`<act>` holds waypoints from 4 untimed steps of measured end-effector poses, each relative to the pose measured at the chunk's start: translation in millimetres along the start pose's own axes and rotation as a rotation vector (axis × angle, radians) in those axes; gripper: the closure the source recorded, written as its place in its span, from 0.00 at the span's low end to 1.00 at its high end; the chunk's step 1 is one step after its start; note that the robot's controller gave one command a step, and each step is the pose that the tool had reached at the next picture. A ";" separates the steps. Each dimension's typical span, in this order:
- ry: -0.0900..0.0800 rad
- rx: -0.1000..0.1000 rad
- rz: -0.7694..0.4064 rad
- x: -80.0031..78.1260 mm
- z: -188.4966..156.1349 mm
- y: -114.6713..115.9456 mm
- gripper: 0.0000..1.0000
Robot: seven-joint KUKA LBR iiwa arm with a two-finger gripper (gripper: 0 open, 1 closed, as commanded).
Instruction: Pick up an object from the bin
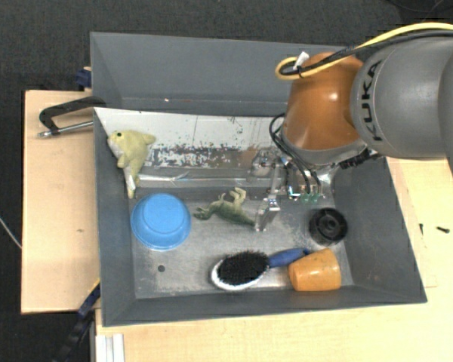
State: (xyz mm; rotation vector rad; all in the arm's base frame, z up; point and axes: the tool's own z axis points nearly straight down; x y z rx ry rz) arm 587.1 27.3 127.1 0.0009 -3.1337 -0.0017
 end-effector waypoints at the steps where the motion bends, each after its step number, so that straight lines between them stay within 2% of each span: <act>1: -0.011 -0.002 0.123 -7.2 54.7 -18.1 0.00; 2: -0.009 0.000 0.028 -3.0 51.8 -19.0 0.00; 3: -0.012 0.000 0.028 -3.6 50.6 -18.9 1.00; 4: -0.023 0.000 -0.069 11.5 -101.5 0.0 1.00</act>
Offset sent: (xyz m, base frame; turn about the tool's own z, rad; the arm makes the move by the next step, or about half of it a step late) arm 0.0046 -0.0190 -0.0571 0.1222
